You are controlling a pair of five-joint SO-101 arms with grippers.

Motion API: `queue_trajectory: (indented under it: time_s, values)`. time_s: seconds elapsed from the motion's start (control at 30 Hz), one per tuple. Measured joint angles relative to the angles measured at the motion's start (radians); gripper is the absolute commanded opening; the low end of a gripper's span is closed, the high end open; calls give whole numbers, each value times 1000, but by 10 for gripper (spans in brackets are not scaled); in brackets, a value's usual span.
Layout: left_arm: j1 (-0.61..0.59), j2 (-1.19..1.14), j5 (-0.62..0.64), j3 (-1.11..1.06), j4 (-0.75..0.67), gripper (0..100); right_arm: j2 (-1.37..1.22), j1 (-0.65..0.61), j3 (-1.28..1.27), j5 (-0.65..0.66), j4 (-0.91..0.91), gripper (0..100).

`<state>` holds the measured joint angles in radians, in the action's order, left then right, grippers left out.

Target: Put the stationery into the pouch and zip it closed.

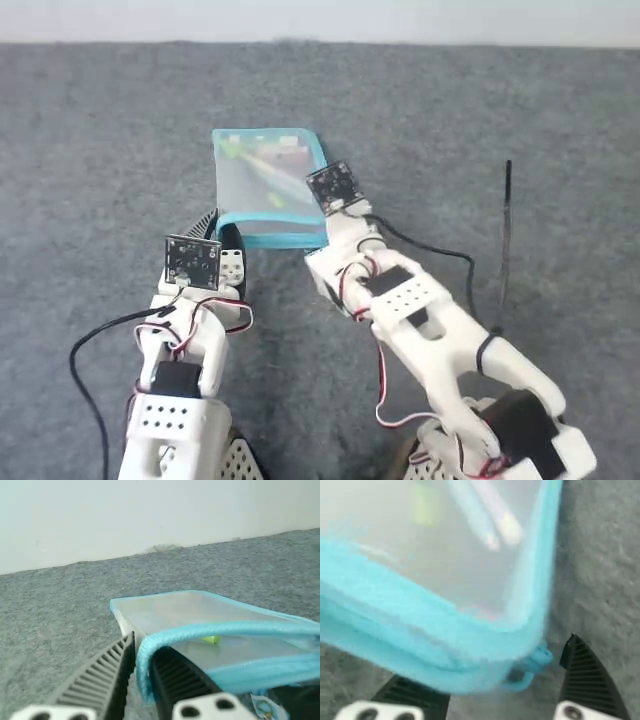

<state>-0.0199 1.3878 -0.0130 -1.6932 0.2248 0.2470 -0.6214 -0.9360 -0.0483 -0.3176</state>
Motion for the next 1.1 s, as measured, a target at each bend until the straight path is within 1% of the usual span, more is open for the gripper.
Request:
queue_trajectory:
  time_s: [0.17, 0.43, 0.57, 0.77, 0.9, 1.1]
  values:
    - [0, 0, 0, 0, 0, 13, 0, -31, -40, 0, 78, 309]
    - [0, 0, -2, 0, 0, 13, 17, -35, -74, 0, 87, 307]
    - [0, 0, -49, 0, 0, 13, 40, -41, -74, 0, 87, 307]
    - [14, 0, -69, 0, 0, 13, 40, -40, -75, 0, 229, 307]
    - [21, 0, -69, -9, 0, 13, -48, -35, -68, 2, 333, 307]
    - [23, 0, -69, -11, 0, 13, -180, 2, 8, 2, 358, 307]
